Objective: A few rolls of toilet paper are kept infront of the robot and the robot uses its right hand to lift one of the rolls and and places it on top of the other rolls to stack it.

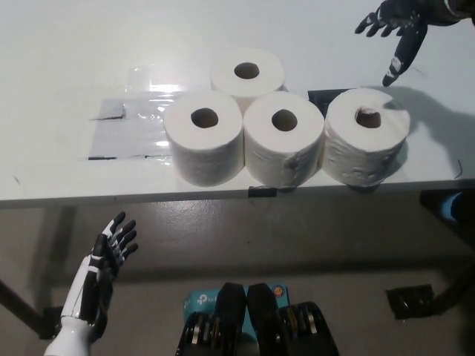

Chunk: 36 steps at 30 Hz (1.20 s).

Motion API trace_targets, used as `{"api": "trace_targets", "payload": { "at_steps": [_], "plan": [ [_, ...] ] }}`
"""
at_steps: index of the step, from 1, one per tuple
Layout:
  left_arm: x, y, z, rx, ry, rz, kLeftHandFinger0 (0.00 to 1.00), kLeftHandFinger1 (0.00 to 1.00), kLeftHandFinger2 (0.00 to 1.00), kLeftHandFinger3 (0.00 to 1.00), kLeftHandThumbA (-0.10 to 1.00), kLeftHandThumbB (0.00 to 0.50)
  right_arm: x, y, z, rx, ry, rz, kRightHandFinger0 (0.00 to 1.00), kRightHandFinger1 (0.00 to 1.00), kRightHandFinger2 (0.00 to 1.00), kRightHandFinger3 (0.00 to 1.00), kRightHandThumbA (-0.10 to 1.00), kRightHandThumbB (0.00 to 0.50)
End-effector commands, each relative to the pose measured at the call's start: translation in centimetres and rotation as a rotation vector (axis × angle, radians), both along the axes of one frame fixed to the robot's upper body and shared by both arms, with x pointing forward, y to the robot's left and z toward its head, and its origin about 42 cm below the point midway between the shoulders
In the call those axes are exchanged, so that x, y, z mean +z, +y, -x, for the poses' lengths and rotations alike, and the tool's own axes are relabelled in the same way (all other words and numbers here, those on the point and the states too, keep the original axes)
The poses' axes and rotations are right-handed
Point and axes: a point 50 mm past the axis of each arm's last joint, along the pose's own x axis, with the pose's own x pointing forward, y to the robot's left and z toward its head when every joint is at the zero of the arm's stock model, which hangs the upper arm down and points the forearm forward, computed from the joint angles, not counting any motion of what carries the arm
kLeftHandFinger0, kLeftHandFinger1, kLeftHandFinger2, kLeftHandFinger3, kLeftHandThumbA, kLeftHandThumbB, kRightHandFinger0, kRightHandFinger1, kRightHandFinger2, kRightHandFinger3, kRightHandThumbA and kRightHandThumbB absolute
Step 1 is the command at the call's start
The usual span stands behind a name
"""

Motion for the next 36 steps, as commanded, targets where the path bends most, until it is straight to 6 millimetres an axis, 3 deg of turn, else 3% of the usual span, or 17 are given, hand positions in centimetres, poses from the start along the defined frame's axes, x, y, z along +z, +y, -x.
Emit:
{"api": "trace_targets", "payload": {
  "at_steps": [1, 4, 8, 12, 14, 24, 31, 33, 36],
  "plan": [
    [1.4, 0.2, -0.1, -0.018, -0.078, -0.006, 1.00, 1.00, 1.00, 1.00, 1.00, 0.500, 2.7, 0.9, 0.0, 0.062, -0.091, 0.071, 1.00, 1.00, 1.00, 1.00, 0.95, 0.362],
    [1.3, 0.3, -0.1, -0.016, -0.073, -0.012, 1.00, 1.00, 1.00, 1.00, 1.00, 0.500, 1.8, 1.0, -0.2, 0.069, -0.093, 0.081, 1.00, 1.00, 1.00, 1.00, 0.96, 0.331],
    [1.3, 0.2, -0.1, -0.014, -0.071, -0.006, 1.00, 1.00, 1.00, 1.00, 1.00, 0.500, 0.9, 1.3, -0.4, 0.048, -0.080, 0.097, 1.00, 1.00, 1.00, 1.00, 0.95, 0.354],
    [1.4, 0.0, -0.1, -0.016, -0.076, -0.011, 1.00, 1.00, 1.00, 1.00, 1.00, 0.500, 0.0, 1.2, -0.4, 0.078, -0.061, 0.093, 1.00, 1.00, 1.00, 1.00, 0.94, 0.340],
    [1.4, 0.1, 0.0, -0.014, -0.074, -0.008, 1.00, 1.00, 1.00, 1.00, 1.00, 0.500, -0.2, 1.4, -0.5, 0.079, -0.057, 0.101, 1.00, 1.00, 1.00, 1.00, 0.96, 0.362],
    [1.7, 0.1, -0.3, -0.020, -0.077, -0.011, 1.00, 1.00, 1.00, 1.00, 1.00, 0.500, 0.1, 1.3, -0.5, 0.087, -0.077, 0.110, 1.00, 1.00, 1.00, 1.00, 1.00, 0.359],
    [1.7, 0.0, -0.3, -0.023, -0.077, -0.017, 1.00, 1.00, 1.00, 1.00, 1.00, 0.500, -0.5, 1.3, -0.6, 0.036, -0.088, 0.109, 1.00, 1.00, 1.00, 1.00, 0.96, 0.393],
    [1.7, 0.0, -0.3, -0.022, -0.080, -0.014, 1.00, 1.00, 1.00, 1.00, 1.00, 0.487, -0.5, 1.3, -0.7, 0.033, -0.088, 0.102, 1.00, 1.00, 1.00, 1.00, 0.96, 0.383],
    [1.7, 0.1, -0.3, -0.021, -0.082, -0.013, 1.00, 1.00, 1.00, 1.00, 1.00, 0.481, -0.4, 1.5, -0.7, 0.090, -0.078, 0.082, 1.00, 1.00, 1.00, 1.00, 0.97, 0.324]
  ]
}}
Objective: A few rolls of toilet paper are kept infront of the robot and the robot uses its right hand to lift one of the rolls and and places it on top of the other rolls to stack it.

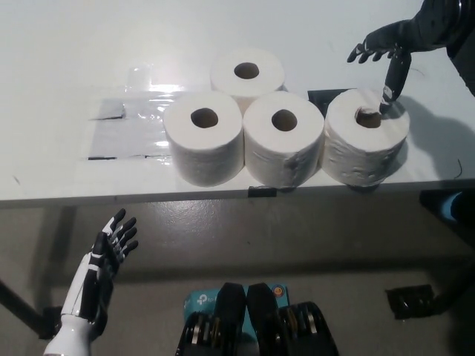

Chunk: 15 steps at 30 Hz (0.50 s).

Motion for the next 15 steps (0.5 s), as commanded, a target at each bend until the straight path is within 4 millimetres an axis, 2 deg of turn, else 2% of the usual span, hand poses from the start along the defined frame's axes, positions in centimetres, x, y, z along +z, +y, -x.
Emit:
{"api": "trace_targets", "payload": {
  "at_steps": [1, 2, 5, 7, 10, 12, 15],
  "plan": [
    [1.46, 0.17, -0.18, -0.019, -0.066, -0.009, 1.00, 1.00, 1.00, 1.00, 1.00, 0.493, 3.45, 0.34, -0.30, 0.032, -0.086, -0.024, 1.00, 1.00, 1.00, 1.00, 0.97, 0.325],
    [1.52, 0.14, -0.16, -0.019, -0.066, -0.004, 1.00, 1.00, 1.00, 1.00, 1.00, 0.474, 3.45, 0.36, -0.33, 0.033, -0.088, -0.023, 1.00, 1.00, 1.00, 1.00, 0.98, 0.320],
    [1.56, 0.12, -0.17, -0.020, -0.068, -0.008, 1.00, 1.00, 1.00, 1.00, 1.00, 0.465, 3.38, 0.46, -0.41, 0.043, -0.107, -0.010, 1.00, 1.00, 1.00, 1.00, 1.00, 0.331],
    [1.63, 0.10, -0.17, -0.018, -0.071, -0.015, 1.00, 1.00, 1.00, 1.00, 1.00, 0.487, 3.36, 0.48, -0.42, 0.044, -0.108, -0.015, 1.00, 1.00, 1.00, 1.00, 1.00, 0.333],
    [1.55, 0.14, -0.17, -0.017, -0.070, -0.014, 1.00, 1.00, 1.00, 1.00, 1.00, 0.500, 3.28, 0.61, -0.47, 0.037, -0.111, -0.020, 1.00, 1.00, 1.00, 1.00, 1.00, 0.366],
    [1.52, 0.17, -0.19, -0.019, -0.072, -0.014, 1.00, 1.00, 1.00, 1.00, 1.00, 0.478, 3.22, 0.73, -0.50, 0.030, -0.118, -0.013, 1.00, 1.00, 1.00, 1.00, 1.00, 0.393],
    [1.56, 0.18, -0.25, -0.021, -0.070, -0.021, 1.00, 1.00, 1.00, 1.00, 1.00, 0.477, 3.03, 0.75, -0.57, 0.003, -0.116, -0.031, 1.00, 1.00, 1.00, 1.00, 1.00, 0.400]
  ]
}}
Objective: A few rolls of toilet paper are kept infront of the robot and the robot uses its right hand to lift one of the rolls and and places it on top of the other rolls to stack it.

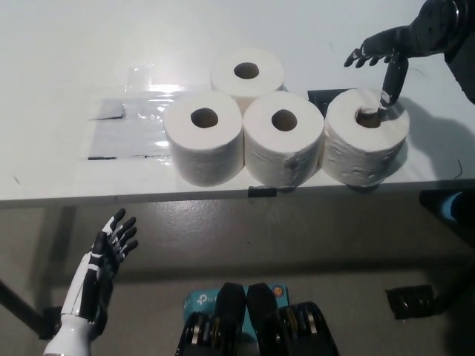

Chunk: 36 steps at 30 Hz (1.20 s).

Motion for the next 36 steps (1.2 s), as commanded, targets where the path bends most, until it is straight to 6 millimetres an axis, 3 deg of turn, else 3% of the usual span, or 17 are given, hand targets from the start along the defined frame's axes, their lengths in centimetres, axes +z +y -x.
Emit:
{"api": "trace_targets", "payload": {
  "at_steps": [1, 6, 8, 11, 18, 28, 30, 36],
  "plan": [
    [1.6, 0.2, -0.3, -0.022, -0.067, -0.024, 1.00, 1.00, 1.00, 1.00, 1.00, 0.474, 4.0, 0.5, -0.4, -0.018, -0.113, -0.031, 1.00, 1.00, 1.00, 1.00, 1.00, 0.408],
    [1.6, 0.2, -0.3, -0.023, -0.065, -0.025, 1.00, 1.00, 1.00, 1.00, 1.00, 0.445, 4.0, 0.7, -0.3, 0.014, -0.117, -0.011, 1.00, 1.00, 1.00, 1.00, 1.00, 0.374],
    [1.6, 0.2, -0.3, -0.024, -0.067, -0.025, 1.00, 1.00, 1.00, 1.00, 1.00, 0.410, 4.3, 0.9, -0.3, 0.014, -0.117, -0.027, 1.00, 1.00, 1.00, 1.00, 1.00, 0.359],
    [1.5, 0.2, -0.3, -0.025, -0.066, -0.025, 1.00, 1.00, 1.00, 1.00, 1.00, 0.367, 4.9, 0.8, -0.3, 0.010, -0.129, -0.027, 1.00, 1.00, 1.00, 1.00, 1.00, 0.374],
    [1.7, 0.3, -0.4, -0.024, -0.066, -0.022, 1.00, 1.00, 1.00, 1.00, 1.00, 0.413, 4.5, 0.9, -0.5, 0.002, -0.139, -0.007, 1.00, 1.00, 1.00, 1.00, 1.00, 0.385],
    [1.8, 0.3, -0.6, -0.022, -0.065, -0.026, 1.00, 1.00, 1.00, 1.00, 1.00, 0.407, 3.6, 1.1, -0.5, 0.002, -0.130, -0.008, 1.00, 1.00, 1.00, 1.00, 1.00, 0.389],
    [1.9, 0.4, -0.6, -0.022, -0.064, -0.029, 1.00, 1.00, 1.00, 1.00, 1.00, 0.440, 3.3, 1.2, -0.5, -0.009, -0.131, -0.007, 1.00, 1.00, 1.00, 1.00, 1.00, 0.401],
    [1.9, 0.4, -0.6, -0.024, -0.066, -0.027, 1.00, 1.00, 1.00, 1.00, 1.00, 0.409, 2.7, 1.1, -0.6, -0.037, -0.121, -0.036, 1.00, 1.00, 1.00, 1.00, 1.00, 0.428]
  ]
}}
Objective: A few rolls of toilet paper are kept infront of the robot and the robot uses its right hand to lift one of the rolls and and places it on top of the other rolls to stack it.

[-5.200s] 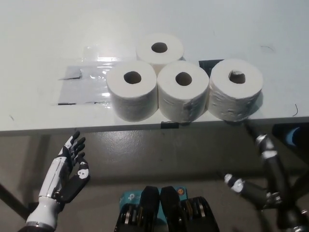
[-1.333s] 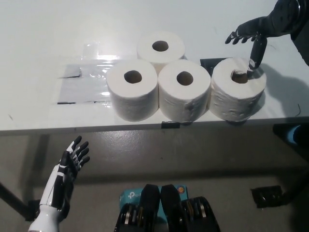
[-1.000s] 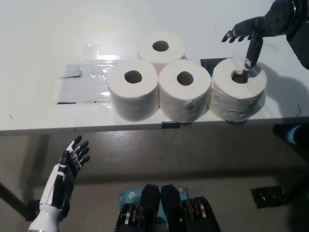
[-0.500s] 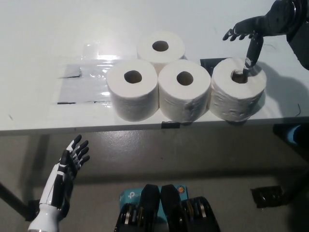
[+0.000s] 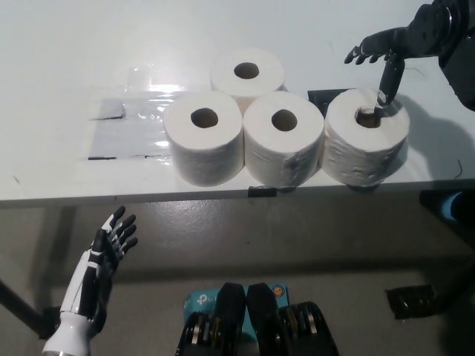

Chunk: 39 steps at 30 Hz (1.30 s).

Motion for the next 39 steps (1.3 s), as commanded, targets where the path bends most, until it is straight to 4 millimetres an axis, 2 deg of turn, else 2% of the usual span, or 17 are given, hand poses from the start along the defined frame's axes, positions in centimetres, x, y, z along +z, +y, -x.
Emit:
{"api": "trace_targets", "payload": {
  "at_steps": [1, 3, 5, 8, 9, 11, 15, 16, 17, 18, 20, 22, 27, 29, 32, 35, 39],
  "plan": [
    [1.7, 0.3, -0.3, -0.024, -0.065, -0.019, 1.00, 1.00, 1.00, 1.00, 1.00, 0.410, 3.0, 1.0, -0.3, -0.003, -0.090, -0.026, 1.00, 1.00, 1.00, 1.00, 1.00, 0.438],
    [1.7, 0.3, -0.4, -0.022, -0.067, -0.014, 1.00, 1.00, 1.00, 1.00, 1.00, 0.415, 2.6, 1.0, -0.4, -0.003, -0.088, -0.030, 1.00, 1.00, 1.00, 1.00, 1.00, 0.431],
    [1.6, 0.3, -0.3, -0.019, -0.066, -0.015, 1.00, 1.00, 1.00, 1.00, 1.00, 0.444, 2.3, 1.1, -0.3, -0.003, -0.072, -0.041, 1.00, 1.00, 1.00, 1.00, 1.00, 0.420],
    [1.7, 0.3, -0.3, -0.017, -0.071, -0.023, 1.00, 1.00, 1.00, 1.00, 1.00, 0.450, 1.9, 1.2, -0.3, -0.001, -0.068, -0.038, 1.00, 1.00, 1.00, 1.00, 1.00, 0.412],
    [1.8, 0.3, -0.4, -0.019, -0.077, -0.021, 1.00, 1.00, 1.00, 1.00, 1.00, 0.427, 1.6, 1.3, -0.3, -0.001, -0.059, -0.045, 1.00, 1.00, 1.00, 1.00, 1.00, 0.393],
    [1.8, 0.3, -0.4, -0.018, -0.082, -0.021, 1.00, 1.00, 1.00, 1.00, 1.00, 0.420, 1.5, 1.3, -0.3, 0.006, -0.051, -0.059, 1.00, 1.00, 1.00, 1.00, 1.00, 0.381],
    [1.8, 0.3, -0.5, -0.016, -0.079, -0.016, 1.00, 1.00, 1.00, 1.00, 1.00, 0.471, 1.0, 1.4, -0.2, 0.018, -0.031, -0.092, 1.00, 1.00, 1.00, 1.00, 0.97, 0.373],
    [1.9, 0.3, -0.5, -0.016, -0.081, -0.015, 1.00, 1.00, 1.00, 1.00, 1.00, 0.486, 0.8, 1.4, -0.3, -0.015, -0.028, -0.109, 1.00, 1.00, 1.00, 1.00, 0.94, 0.407],
    [1.9, 0.3, -0.5, -0.017, -0.084, -0.016, 1.00, 1.00, 1.00, 1.00, 1.00, 0.473, 0.6, 1.4, -0.3, -0.018, -0.029, -0.097, 1.00, 1.00, 1.00, 1.00, 0.95, 0.432],
    [1.9, 0.3, -0.5, -0.020, -0.090, -0.017, 1.00, 1.00, 1.00, 1.00, 1.00, 0.460, 0.3, 1.4, -0.3, -0.023, -0.028, -0.089, 1.00, 1.00, 1.00, 1.00, 0.96, 0.434],
    [1.9, 0.3, -0.6, -0.019, -0.088, -0.026, 1.00, 1.00, 1.00, 1.00, 1.00, 0.499, 0.1, 1.5, -0.3, -0.029, -0.028, -0.077, 1.00, 1.00, 1.00, 1.00, 0.96, 0.428],
    [2.0, 0.3, -0.7, -0.019, -0.092, -0.022, 1.00, 1.00, 1.00, 1.00, 1.00, 0.499, -0.2, 1.4, -0.3, -0.020, -0.025, -0.069, 1.00, 1.00, 1.00, 1.00, 0.94, 0.407],
    [2.1, 0.3, -0.7, -0.014, -0.089, -0.026, 1.00, 1.00, 1.00, 1.00, 1.00, 0.500, -1.0, 1.4, -0.2, -0.042, -0.018, -0.051, 1.00, 1.00, 1.00, 1.00, 0.95, 0.453],
    [2.1, 0.3, -0.6, -0.016, -0.089, -0.024, 1.00, 1.00, 1.00, 1.00, 1.00, 0.483, -1.4, 1.3, -0.2, -0.020, -0.006, -0.041, 1.00, 1.00, 1.00, 1.00, 0.96, 0.436],
    [2.1, 0.3, -0.6, -0.016, -0.091, -0.025, 1.00, 1.00, 1.00, 1.00, 1.00, 0.500, -1.8, 1.3, -0.1, -0.001, -0.001, -0.029, 1.00, 1.00, 1.00, 1.00, 0.96, 0.425],
    [2.2, 0.4, -0.8, -0.018, -0.096, -0.022, 1.00, 1.00, 1.00, 1.00, 1.00, 0.500, -2.2, 1.5, -0.1, -0.005, 0.002, -0.031, 1.00, 1.00, 1.00, 1.00, 0.89, 0.408],
    [2.2, 0.3, -0.8, -0.015, -0.097, -0.023, 1.00, 1.00, 1.00, 1.00, 1.00, 0.500, -3.1, 1.3, 0.0, -0.025, -0.002, -0.035, 1.00, 1.00, 1.00, 1.00, 0.72, 0.429]
  ]
}}
